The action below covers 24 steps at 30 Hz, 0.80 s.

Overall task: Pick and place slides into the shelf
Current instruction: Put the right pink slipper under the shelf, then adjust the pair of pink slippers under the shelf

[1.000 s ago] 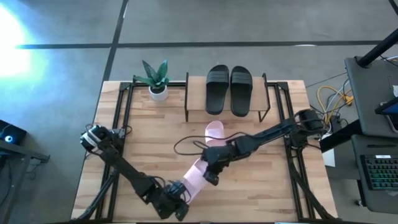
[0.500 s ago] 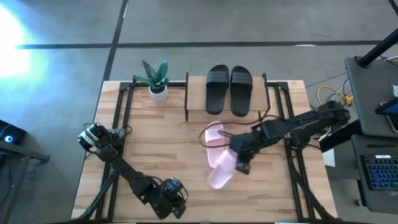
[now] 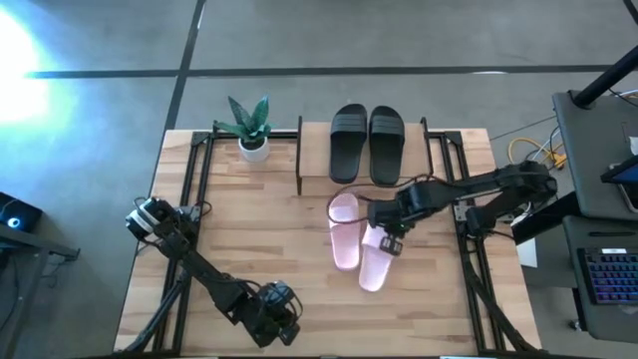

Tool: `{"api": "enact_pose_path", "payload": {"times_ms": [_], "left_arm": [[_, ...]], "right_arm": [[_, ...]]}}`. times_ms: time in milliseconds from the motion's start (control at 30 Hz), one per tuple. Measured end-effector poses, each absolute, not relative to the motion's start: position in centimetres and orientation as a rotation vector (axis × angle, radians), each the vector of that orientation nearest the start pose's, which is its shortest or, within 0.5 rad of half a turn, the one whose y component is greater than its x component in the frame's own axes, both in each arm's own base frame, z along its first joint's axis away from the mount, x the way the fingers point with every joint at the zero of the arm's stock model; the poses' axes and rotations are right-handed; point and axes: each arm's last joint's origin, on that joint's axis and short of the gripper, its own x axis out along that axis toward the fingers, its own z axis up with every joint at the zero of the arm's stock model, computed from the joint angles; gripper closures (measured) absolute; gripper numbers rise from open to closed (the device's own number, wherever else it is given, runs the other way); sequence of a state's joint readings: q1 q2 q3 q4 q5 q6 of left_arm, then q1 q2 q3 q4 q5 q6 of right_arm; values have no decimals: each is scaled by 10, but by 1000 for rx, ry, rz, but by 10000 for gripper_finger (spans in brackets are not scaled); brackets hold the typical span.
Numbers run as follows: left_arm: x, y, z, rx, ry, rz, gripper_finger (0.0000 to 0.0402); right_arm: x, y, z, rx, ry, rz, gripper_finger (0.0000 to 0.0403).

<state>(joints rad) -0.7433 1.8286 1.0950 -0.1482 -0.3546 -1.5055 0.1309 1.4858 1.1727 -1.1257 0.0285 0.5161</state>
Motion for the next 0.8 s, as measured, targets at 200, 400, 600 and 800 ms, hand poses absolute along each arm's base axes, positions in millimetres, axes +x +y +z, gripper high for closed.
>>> {"api": "enact_pose_path", "payload": {"times_ms": [200, 400, 600, 800], "left_arm": [[280, -243, 167, -963, 821, 258, 400], [280, -244, 167, -966, 818, 257, 400], [280, -244, 167, -966, 817, 257, 400], [281, -243, 167, -960, 809, 263, 400]], "right_arm": [[272, 16, 228, 220, 1443, -430, 376], [277, 12, 222, 114, 1440, -496, 314], [274, 14, 241, 154, 1381, -501, 260], [255, 25, 268, 458, 1358, -323, 291]]}}
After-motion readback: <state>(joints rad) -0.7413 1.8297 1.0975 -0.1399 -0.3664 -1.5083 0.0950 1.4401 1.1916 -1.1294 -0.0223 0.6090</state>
